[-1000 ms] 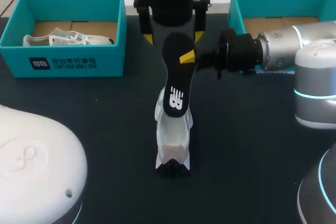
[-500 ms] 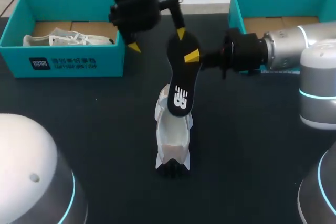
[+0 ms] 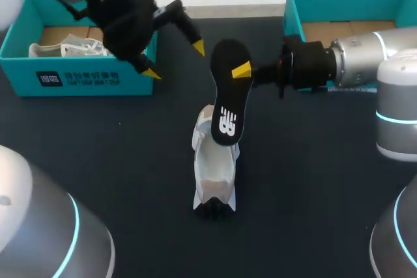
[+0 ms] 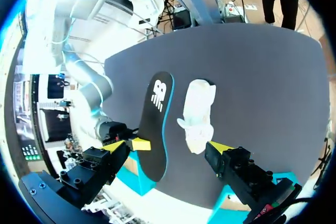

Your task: Take the shoe out of the shoebox, open the shoe tongue, remove and reinsert the insole, then place the shoe into the shoebox

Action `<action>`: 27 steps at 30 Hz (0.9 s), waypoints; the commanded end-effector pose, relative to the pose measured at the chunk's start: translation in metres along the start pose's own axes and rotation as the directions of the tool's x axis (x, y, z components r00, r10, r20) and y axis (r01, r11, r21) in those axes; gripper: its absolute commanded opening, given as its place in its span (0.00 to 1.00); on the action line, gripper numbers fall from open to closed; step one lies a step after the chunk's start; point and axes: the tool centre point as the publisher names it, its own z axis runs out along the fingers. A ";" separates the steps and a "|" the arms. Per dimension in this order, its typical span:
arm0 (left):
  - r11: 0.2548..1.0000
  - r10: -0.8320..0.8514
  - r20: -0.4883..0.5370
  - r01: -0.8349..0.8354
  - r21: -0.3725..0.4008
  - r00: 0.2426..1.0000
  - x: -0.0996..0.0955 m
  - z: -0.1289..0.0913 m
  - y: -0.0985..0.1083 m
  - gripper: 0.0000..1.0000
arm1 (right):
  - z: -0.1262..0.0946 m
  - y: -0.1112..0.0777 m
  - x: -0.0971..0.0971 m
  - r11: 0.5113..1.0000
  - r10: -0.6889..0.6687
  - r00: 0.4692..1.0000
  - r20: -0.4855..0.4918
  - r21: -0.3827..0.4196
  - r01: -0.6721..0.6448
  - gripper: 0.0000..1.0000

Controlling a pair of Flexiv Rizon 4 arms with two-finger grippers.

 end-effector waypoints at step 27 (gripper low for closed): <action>0.999 0.026 0.624 -0.006 -0.034 0.781 0.023 0.045 0.018 1.00 | 0.016 -0.013 0.024 0.998 -0.010 1.000 0.003 0.057 0.010 0.00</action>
